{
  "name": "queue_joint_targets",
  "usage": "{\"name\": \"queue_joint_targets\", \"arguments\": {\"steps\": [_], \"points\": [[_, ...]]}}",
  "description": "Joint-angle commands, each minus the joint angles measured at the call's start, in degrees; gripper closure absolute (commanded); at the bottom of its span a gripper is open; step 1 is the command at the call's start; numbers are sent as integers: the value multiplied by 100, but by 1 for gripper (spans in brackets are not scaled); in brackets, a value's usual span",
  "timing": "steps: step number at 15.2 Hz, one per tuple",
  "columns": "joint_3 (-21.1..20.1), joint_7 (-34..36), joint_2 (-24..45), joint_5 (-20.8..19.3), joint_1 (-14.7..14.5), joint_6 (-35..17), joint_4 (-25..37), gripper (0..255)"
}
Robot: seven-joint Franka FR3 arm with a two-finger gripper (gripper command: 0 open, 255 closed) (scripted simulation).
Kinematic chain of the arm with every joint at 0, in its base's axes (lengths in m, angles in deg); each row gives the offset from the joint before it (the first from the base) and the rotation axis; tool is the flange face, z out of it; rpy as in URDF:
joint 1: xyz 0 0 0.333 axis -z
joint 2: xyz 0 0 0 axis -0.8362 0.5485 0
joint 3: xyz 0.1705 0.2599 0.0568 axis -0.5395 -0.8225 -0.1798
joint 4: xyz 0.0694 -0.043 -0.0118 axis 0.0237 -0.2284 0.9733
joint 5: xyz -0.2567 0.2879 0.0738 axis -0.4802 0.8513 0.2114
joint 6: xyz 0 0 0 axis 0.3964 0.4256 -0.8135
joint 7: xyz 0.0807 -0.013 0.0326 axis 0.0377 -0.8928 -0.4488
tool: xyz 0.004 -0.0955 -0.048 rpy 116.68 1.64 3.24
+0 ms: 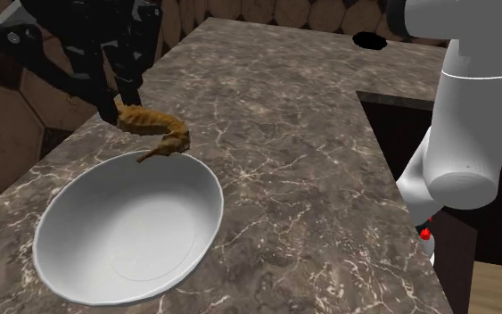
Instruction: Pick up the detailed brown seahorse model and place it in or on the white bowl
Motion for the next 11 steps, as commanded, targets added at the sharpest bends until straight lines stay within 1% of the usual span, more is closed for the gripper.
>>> {"name": "queue_joint_targets", "arguments": {"steps": [1, 2, 3, 7, 11], "points": [[-48, 272, -15, -9, -231, 48, 24, 255], [-62, 406, 13, -41, -370, 70, 61, 255], [-71, 611, 69, -100, -604, 113, 137, 255], [-146, 572, -139, 95, -265, -327, -476, 255], [-198, 531, -304, 243, -6, -727, -1003, 255]]}}
